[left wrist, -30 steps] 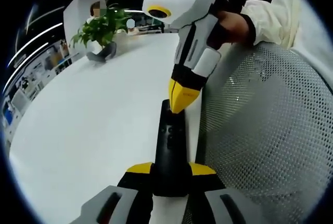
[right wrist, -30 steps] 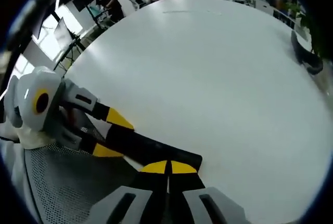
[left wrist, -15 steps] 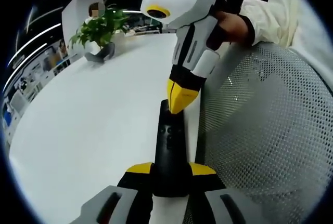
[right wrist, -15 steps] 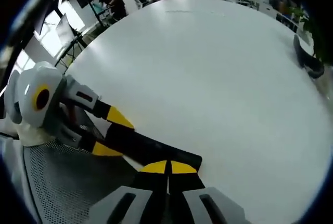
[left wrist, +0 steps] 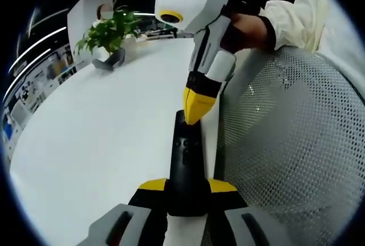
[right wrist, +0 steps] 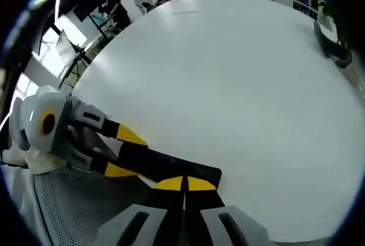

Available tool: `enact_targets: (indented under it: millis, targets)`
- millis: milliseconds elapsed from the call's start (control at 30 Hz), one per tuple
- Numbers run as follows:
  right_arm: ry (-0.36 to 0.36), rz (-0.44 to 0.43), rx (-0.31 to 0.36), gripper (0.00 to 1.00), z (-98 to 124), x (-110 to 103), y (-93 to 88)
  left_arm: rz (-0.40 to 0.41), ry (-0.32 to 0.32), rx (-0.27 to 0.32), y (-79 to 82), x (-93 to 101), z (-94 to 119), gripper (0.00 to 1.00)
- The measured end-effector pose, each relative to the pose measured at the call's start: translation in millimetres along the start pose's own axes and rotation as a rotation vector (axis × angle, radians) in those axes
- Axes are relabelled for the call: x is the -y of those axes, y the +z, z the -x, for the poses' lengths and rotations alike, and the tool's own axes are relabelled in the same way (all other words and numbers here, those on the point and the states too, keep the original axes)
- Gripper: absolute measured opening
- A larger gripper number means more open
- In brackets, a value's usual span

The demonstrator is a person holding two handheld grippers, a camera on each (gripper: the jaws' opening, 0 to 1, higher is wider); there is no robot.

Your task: Press the specified remote control buttons in sequence, fully releasing each button before pressing the next.

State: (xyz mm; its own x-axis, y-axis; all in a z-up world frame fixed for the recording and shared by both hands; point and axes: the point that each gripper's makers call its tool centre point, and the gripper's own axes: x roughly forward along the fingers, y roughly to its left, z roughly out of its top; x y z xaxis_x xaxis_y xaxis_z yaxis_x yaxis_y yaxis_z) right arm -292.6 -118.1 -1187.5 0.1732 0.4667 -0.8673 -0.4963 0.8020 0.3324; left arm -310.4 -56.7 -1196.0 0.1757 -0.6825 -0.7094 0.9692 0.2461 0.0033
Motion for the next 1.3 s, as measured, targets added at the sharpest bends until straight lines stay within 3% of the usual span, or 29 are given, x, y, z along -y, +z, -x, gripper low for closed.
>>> enact_targets:
  millis: [100,333,767,1100,1300]
  targets:
    - [-0.001,0.010,-0.002,0.00,0,-1,0.2,-0.004,0.000,0.001,0.2,0.2,0,0.24]
    - [0.016,0.051,0.073,0.00,4,-7,12.6,-0.015,-0.009,0.004,1.5,2.7,-2,0.24]
    - [0.027,0.061,0.022,0.00,-6,-9,4.7,-0.017,-0.017,0.011,3.3,5.0,-4,0.24]
    - [0.017,0.067,0.031,0.00,-7,-8,4.9,-0.009,-0.016,0.012,3.4,4.5,-4,0.24]
    - [0.032,-0.024,0.037,0.00,-7,-5,5.8,-0.008,-0.017,0.014,3.6,4.2,-4,0.24]
